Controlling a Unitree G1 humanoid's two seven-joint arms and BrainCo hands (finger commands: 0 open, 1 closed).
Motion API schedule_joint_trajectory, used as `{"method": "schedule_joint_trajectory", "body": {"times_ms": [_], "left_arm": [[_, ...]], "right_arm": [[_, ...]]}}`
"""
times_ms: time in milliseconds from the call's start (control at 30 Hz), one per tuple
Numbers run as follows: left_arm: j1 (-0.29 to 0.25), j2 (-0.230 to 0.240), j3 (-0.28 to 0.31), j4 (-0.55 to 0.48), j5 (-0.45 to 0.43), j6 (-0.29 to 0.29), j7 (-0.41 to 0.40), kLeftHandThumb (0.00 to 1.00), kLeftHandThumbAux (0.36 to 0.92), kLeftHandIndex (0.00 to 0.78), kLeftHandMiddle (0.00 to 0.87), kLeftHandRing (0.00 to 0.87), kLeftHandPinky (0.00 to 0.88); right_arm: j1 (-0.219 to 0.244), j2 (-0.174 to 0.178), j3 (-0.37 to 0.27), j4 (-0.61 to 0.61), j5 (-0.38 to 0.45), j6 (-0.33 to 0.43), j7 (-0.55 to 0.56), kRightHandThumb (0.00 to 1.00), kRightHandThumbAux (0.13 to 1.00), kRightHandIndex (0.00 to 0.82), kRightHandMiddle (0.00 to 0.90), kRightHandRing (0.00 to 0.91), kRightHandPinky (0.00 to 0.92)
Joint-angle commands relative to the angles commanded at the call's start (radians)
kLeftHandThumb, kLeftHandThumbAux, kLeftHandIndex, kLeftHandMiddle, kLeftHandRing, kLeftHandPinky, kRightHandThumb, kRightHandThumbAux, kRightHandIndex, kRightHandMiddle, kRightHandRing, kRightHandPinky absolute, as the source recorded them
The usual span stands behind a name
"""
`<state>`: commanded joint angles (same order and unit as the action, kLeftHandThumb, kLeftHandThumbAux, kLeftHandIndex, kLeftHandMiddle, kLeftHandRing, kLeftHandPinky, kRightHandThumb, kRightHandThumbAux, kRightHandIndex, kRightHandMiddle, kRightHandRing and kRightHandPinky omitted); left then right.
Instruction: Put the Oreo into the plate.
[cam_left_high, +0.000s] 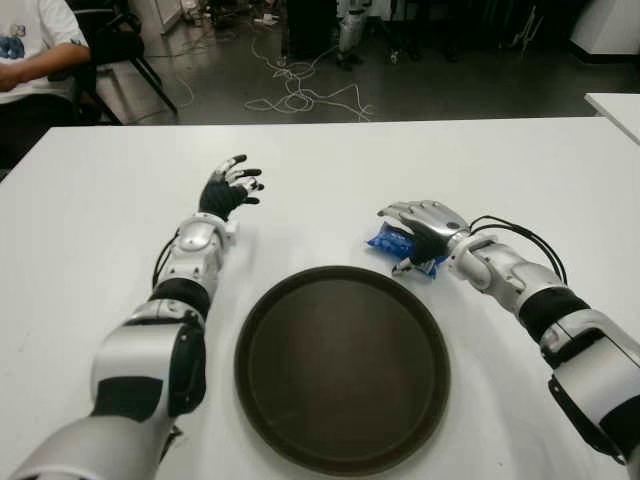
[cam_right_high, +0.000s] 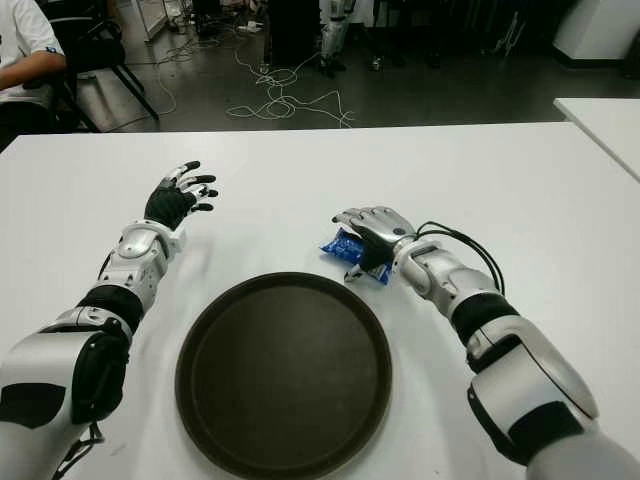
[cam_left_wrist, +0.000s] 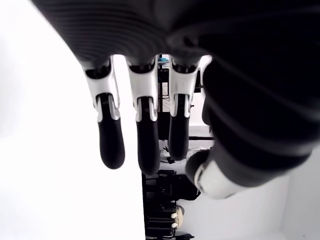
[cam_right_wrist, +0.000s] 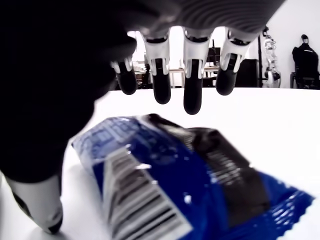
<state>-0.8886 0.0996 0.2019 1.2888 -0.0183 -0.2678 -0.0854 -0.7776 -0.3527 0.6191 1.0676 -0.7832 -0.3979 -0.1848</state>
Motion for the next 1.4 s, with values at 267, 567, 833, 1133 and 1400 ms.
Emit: {"method": "schedule_joint_trajectory", "body": {"times_ms": [267,567,833,1133,1400], "left_arm": [[0.001,0.0,0.002,0.001,-0.002,0.002,-0.002,0.242,0.804,0.153,0.292,0.35,0.431],[0.002,0.0,0.007,0.001,-0.005,-0.002,-0.004,0.256,0.822,0.159,0.297,0.352,0.428],[0.002,-0.001,0.006,-0.001,-0.003,-0.001,0.0,0.205,0.837,0.164,0.306,0.357,0.426],[0.002,0.002,0.004,-0.002,-0.002,0.003,-0.002,0.242,0.81,0.158,0.295,0.35,0.432],[0.003,0.002,0.003,-0.002,-0.001,0.0,-0.002,0.249,0.818,0.159,0.294,0.347,0.428]], "right_arm": [[0.002,-0.005,0.002,-0.004,-0.004,-0.011,-0.016,0.0,0.708,0.138,0.175,0.189,0.173],[0.004,-0.003,-0.001,-0.004,0.001,-0.006,-0.012,0.0,0.707,0.138,0.179,0.197,0.194],[0.003,0.003,-0.008,-0.002,0.009,0.019,0.012,0.0,0.701,0.132,0.177,0.197,0.178],[-0.003,0.012,-0.013,0.013,0.017,0.049,0.038,0.0,0.714,0.125,0.162,0.179,0.163],[-0.008,0.026,-0.029,0.039,0.035,0.063,0.057,0.0,0.702,0.133,0.159,0.165,0.134]]}}
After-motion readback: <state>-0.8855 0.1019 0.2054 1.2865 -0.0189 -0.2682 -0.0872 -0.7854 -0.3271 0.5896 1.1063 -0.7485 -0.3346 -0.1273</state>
